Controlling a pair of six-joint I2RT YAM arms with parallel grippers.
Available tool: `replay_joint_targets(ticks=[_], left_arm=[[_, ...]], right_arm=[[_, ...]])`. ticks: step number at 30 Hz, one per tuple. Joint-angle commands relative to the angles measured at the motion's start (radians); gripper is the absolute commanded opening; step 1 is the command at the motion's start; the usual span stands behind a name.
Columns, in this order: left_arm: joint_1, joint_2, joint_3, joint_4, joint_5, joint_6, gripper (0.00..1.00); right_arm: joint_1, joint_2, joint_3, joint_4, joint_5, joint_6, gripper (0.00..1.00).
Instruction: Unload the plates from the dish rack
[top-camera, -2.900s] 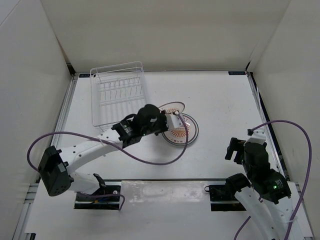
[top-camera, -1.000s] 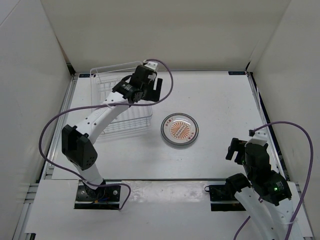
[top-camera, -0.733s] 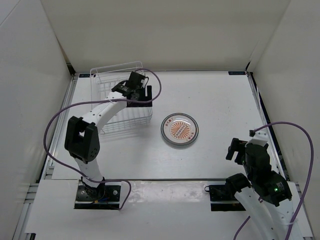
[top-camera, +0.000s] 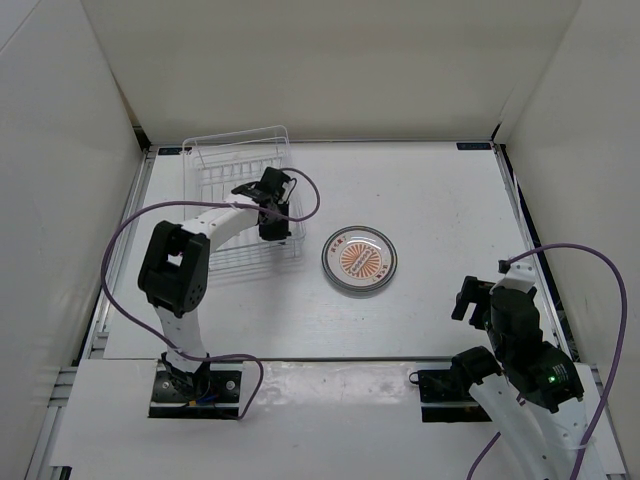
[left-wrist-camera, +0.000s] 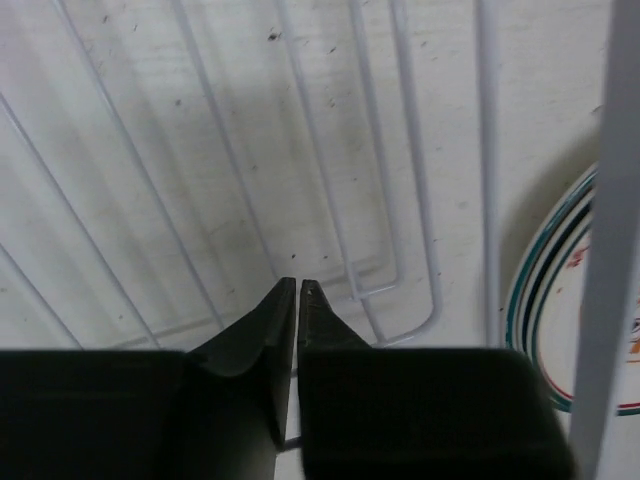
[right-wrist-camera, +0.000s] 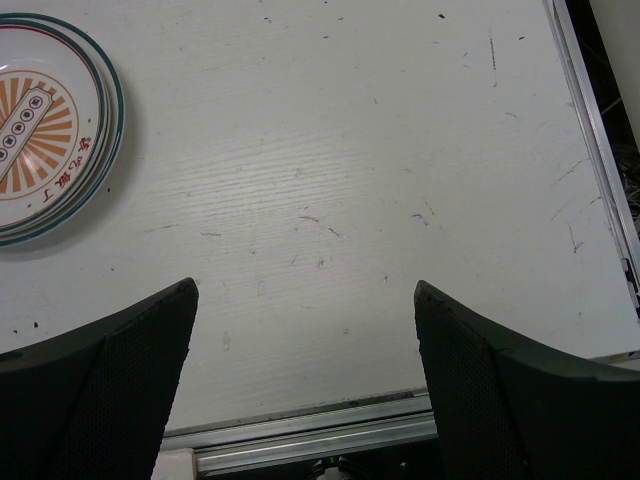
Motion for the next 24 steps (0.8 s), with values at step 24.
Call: replay_joint_targets(ticks=[24], left_arm=[[0.178,-0.246,-0.123,-0.228,-0.187,0.001,0.06]], right_arm=[[-0.001,-0.014,-0.004,0.035,0.001,-0.009,0.9]])
